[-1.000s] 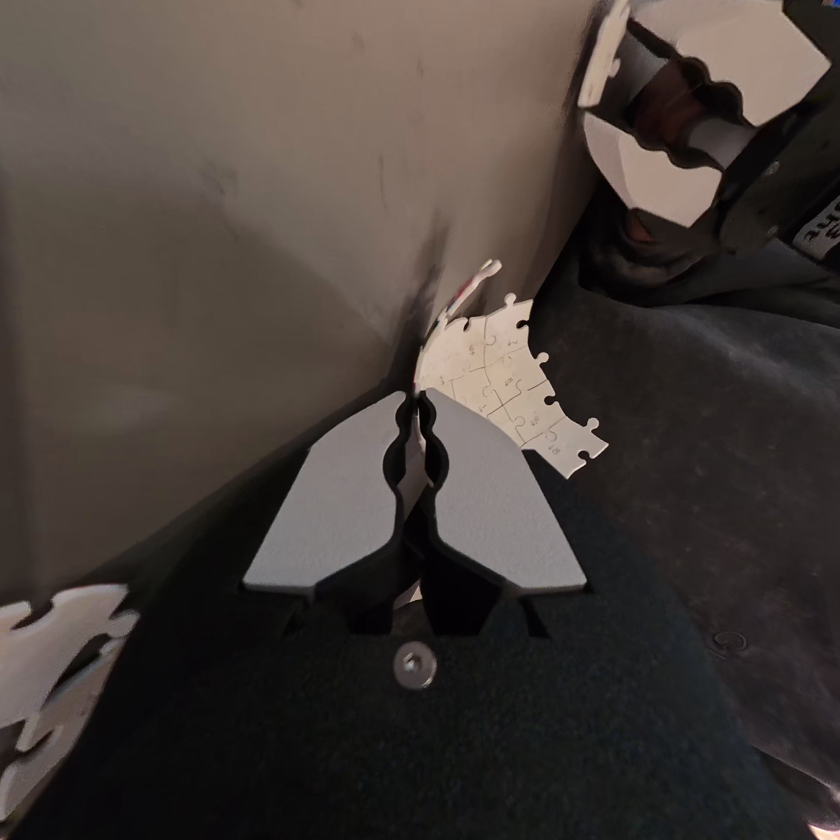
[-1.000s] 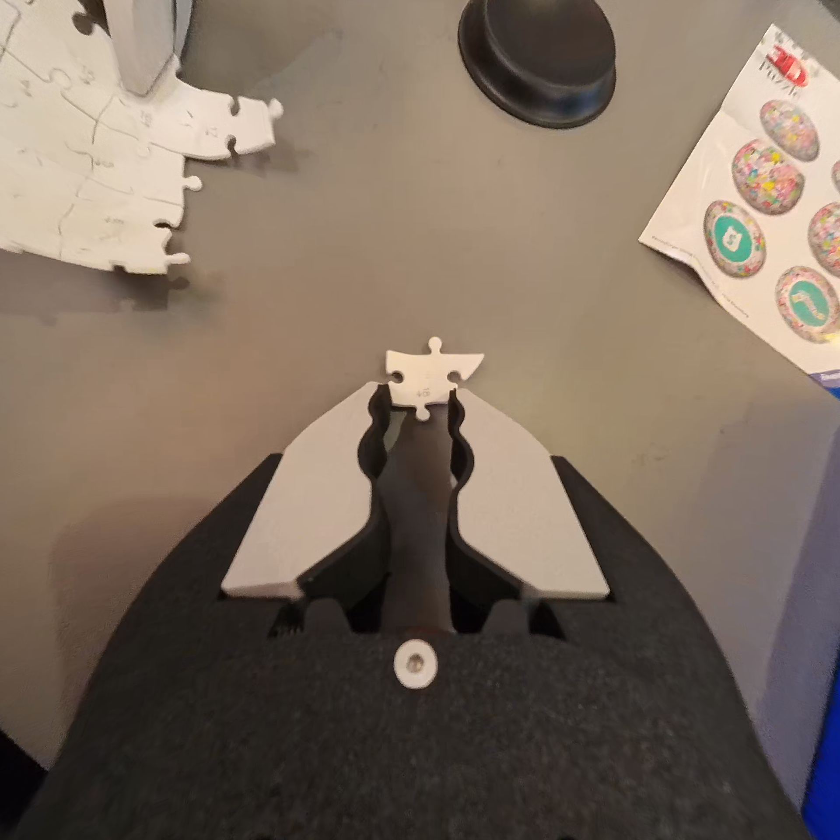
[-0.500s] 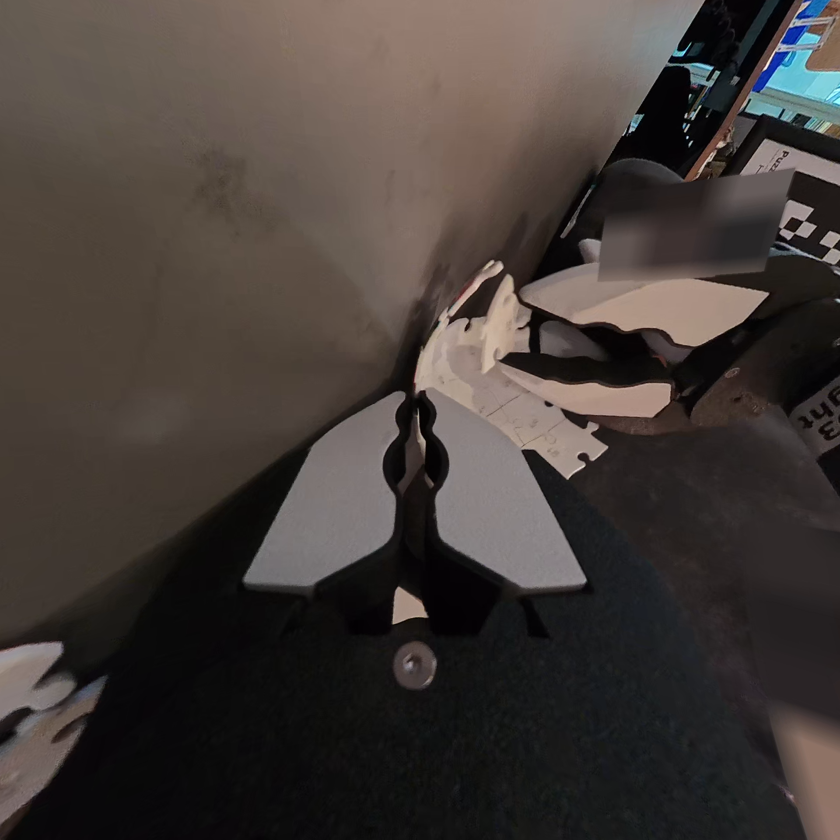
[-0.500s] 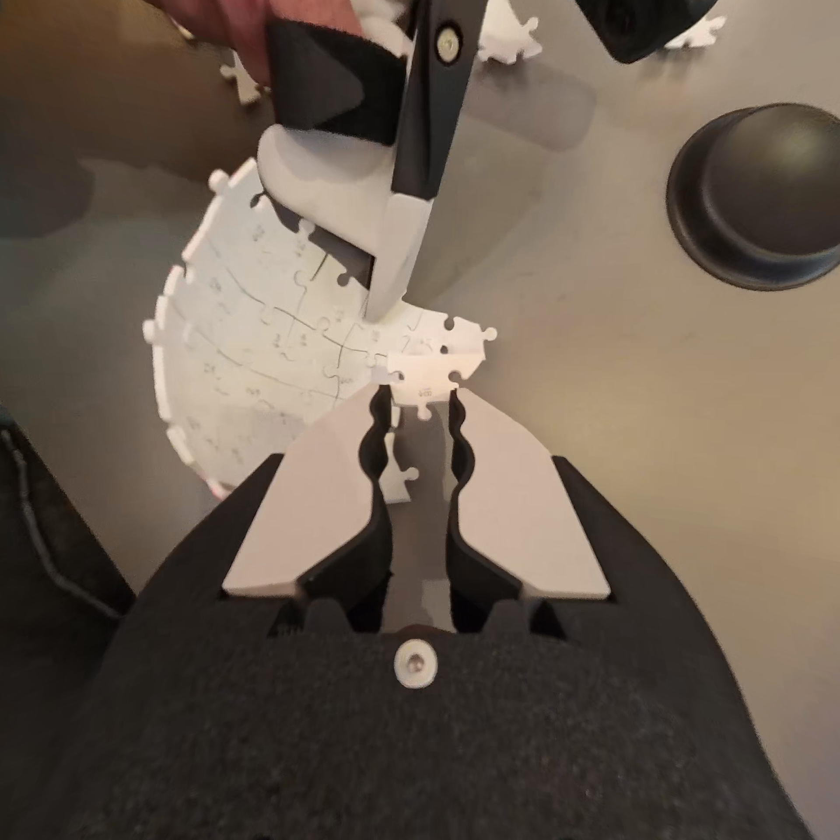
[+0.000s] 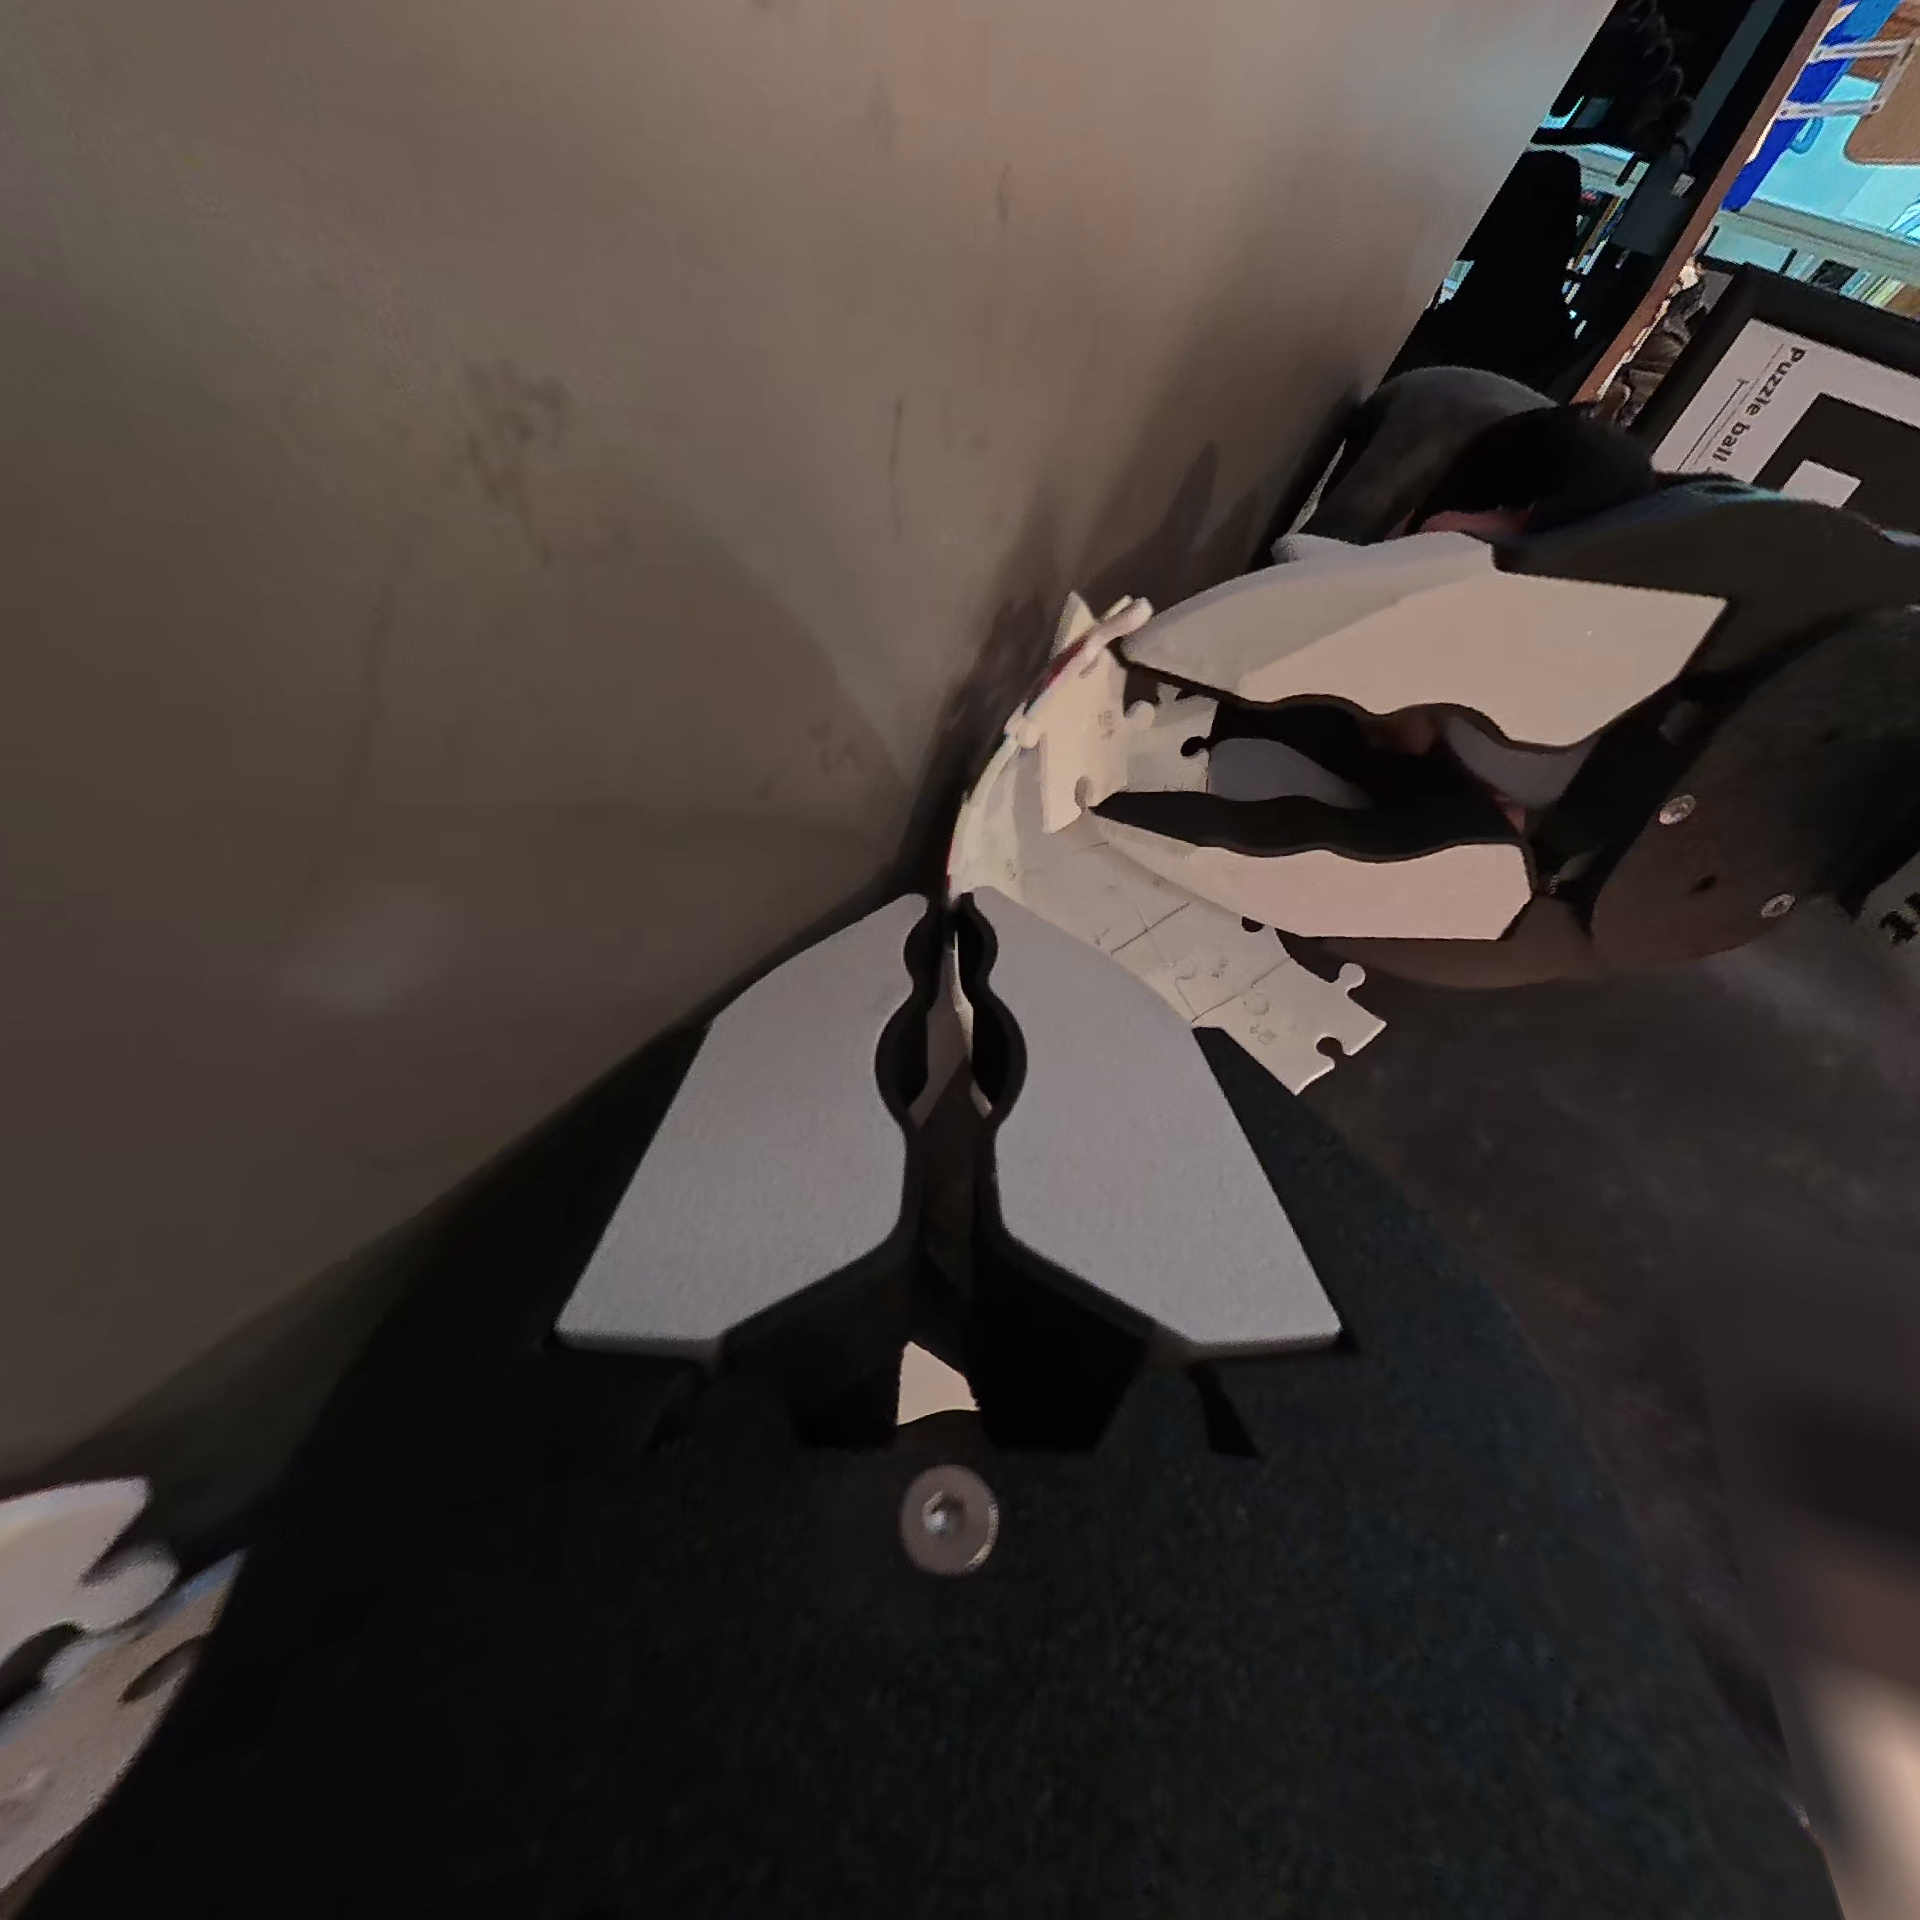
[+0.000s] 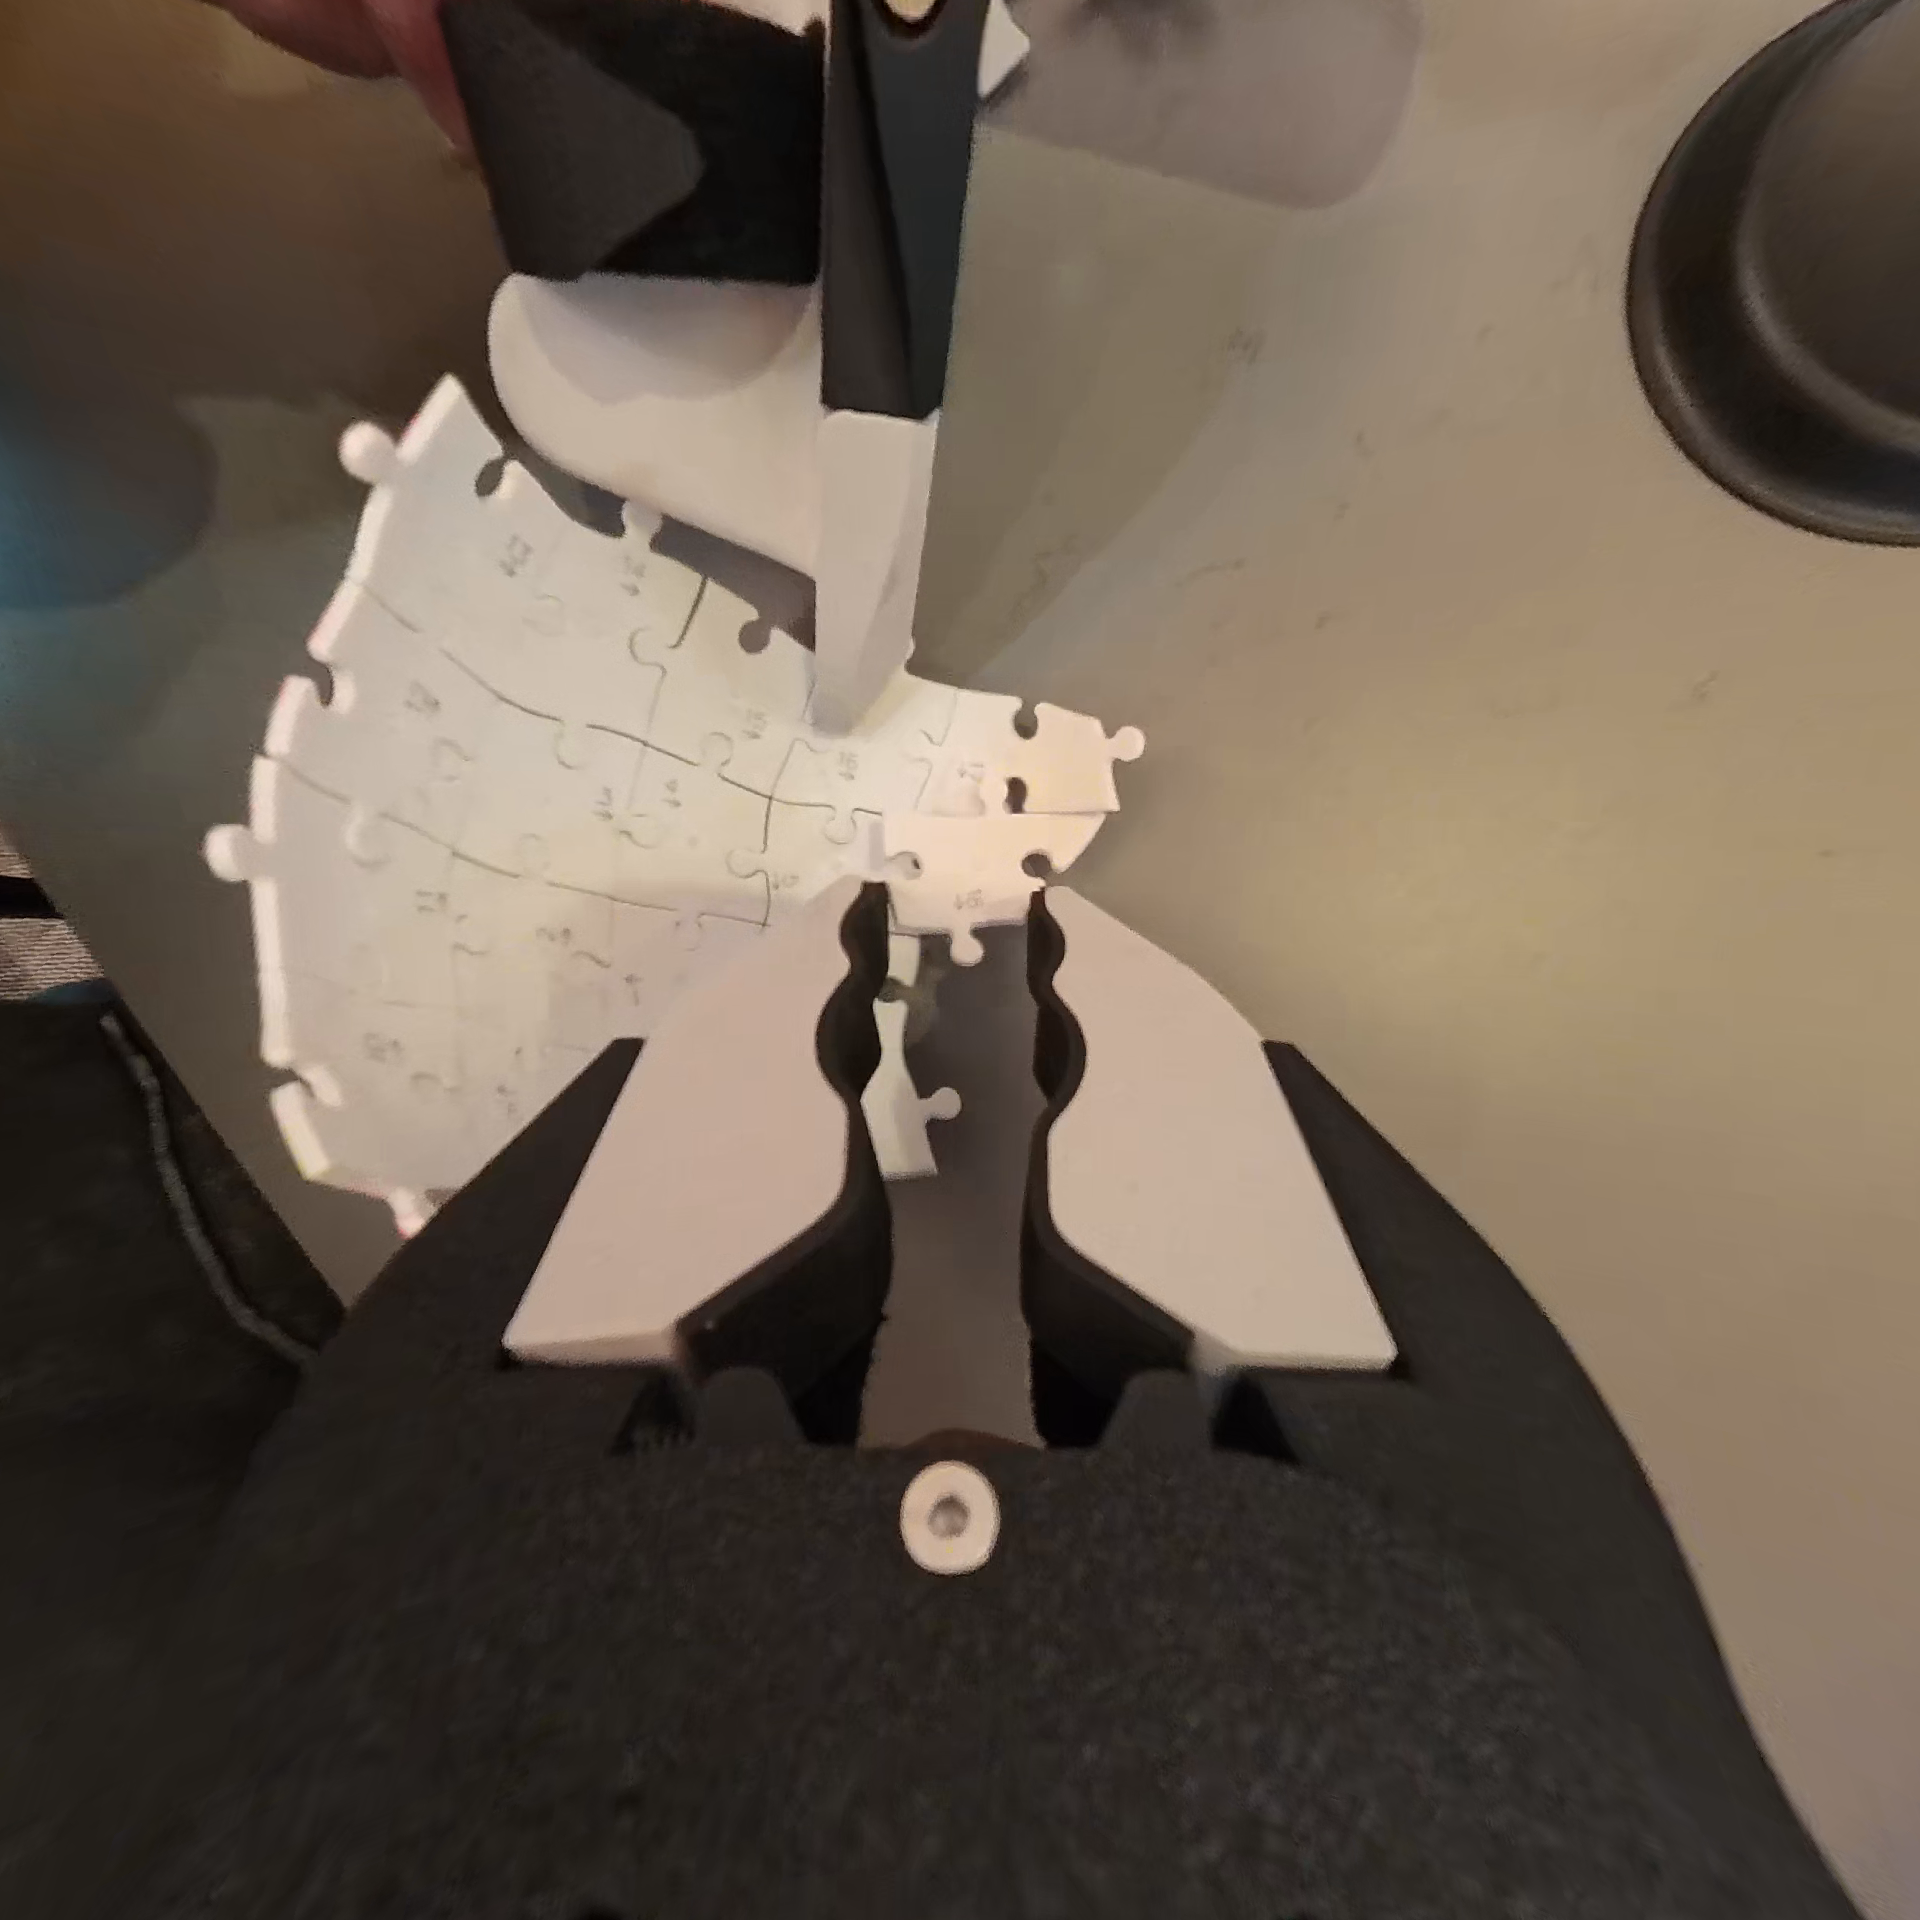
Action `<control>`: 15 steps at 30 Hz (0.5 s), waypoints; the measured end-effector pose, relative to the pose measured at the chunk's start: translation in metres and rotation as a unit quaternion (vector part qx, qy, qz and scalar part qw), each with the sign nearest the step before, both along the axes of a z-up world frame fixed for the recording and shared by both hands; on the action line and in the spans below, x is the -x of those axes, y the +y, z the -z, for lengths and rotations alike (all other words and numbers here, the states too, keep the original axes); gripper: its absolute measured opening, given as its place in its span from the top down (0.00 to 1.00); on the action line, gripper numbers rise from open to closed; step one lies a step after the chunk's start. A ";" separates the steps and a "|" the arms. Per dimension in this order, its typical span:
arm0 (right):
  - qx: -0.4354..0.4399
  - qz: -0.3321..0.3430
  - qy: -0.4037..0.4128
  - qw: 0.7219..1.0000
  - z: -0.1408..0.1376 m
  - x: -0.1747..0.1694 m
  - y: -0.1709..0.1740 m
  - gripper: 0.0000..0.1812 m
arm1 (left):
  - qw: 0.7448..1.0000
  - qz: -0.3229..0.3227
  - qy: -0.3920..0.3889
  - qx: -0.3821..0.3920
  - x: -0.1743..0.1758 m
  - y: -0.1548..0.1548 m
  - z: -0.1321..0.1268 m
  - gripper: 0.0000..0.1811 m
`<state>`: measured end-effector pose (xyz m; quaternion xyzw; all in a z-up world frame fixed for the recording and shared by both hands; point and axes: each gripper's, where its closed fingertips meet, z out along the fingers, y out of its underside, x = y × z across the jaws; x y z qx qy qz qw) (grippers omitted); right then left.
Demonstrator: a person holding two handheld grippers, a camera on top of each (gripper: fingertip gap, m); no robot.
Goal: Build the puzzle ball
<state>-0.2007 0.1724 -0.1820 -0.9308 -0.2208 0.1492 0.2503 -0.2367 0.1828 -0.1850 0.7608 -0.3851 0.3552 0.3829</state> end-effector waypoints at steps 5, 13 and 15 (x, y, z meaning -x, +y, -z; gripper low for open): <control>-0.002 0.002 0.028 1.000 -0.003 0.000 0.000 0.87 | 1.000 0.002 0.002 0.001 0.000 0.000 0.000 0.99; -0.024 -0.052 0.055 0.997 -0.017 0.002 -0.001 0.91 | 1.000 0.005 0.016 0.011 0.000 -0.002 -0.001 0.99; -0.046 -0.121 0.039 0.991 -0.022 0.000 -0.003 0.97 | 1.000 0.006 0.021 0.016 0.000 -0.003 -0.001 0.99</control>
